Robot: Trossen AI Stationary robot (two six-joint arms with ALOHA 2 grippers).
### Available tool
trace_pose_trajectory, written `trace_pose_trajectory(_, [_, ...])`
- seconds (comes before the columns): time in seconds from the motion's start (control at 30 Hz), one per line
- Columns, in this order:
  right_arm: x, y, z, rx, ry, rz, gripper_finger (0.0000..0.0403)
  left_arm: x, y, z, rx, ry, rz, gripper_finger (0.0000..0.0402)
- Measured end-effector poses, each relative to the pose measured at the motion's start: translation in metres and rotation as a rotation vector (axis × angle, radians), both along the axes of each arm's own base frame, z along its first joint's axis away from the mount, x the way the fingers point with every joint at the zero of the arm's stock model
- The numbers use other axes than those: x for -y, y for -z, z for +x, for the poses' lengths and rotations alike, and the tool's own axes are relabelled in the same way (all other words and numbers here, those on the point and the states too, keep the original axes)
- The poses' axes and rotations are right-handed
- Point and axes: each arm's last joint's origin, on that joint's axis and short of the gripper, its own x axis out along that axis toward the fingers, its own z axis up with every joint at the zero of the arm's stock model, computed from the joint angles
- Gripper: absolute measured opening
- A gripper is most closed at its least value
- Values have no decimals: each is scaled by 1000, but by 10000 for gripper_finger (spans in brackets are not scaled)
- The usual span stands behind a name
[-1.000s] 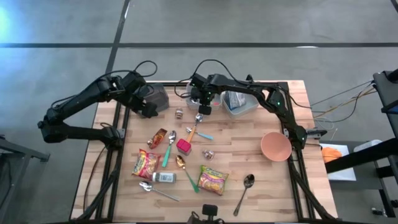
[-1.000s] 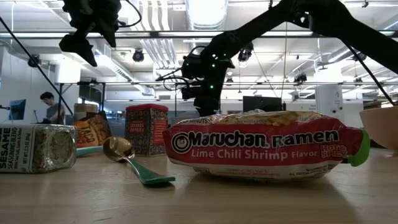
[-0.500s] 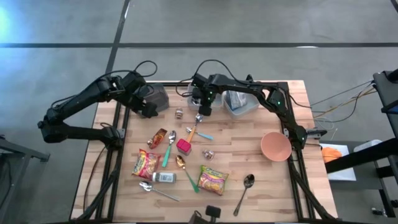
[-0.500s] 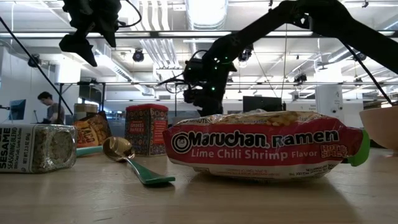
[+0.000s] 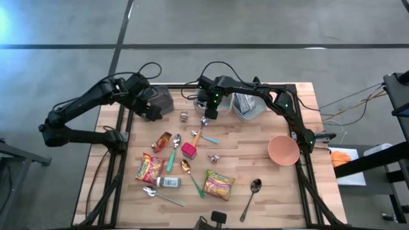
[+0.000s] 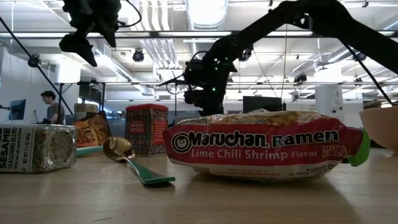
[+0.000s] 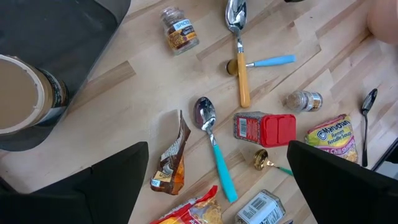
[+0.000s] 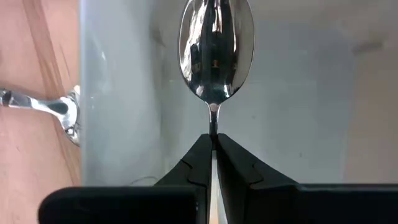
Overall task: Pick & Place Food Item
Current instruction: Put the white and orange spoon into the left gray bin, then put the orange seasoning bag into the black bin
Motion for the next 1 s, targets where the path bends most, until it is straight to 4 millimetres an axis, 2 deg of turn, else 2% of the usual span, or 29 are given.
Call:
trace_pose_trajectory(0.13, [1, -6, 3, 19, -23, -21, 39, 0, 0, 0, 0, 0, 0, 387])
trace_pose_trajectory(0.4, [2, -6, 3, 19, -22, -24, 132, 0, 0, 0, 0, 0, 0, 387])
trace_pose_trajectory(0.6, [2, -6, 2, 18, -17, -23, 183, 0, 0, 0, 0, 0, 0, 387])
trace_pose_trajectory(0.83, [2, -8, 3, 21, 10, -19, 216, 0, 0, 0, 0, 0, 0, 387])
trace_pose_trajectory(1.0, [4, -24, 4, 13, 29, -74, 219, 0, 0, 0, 0, 0, 0, 387])
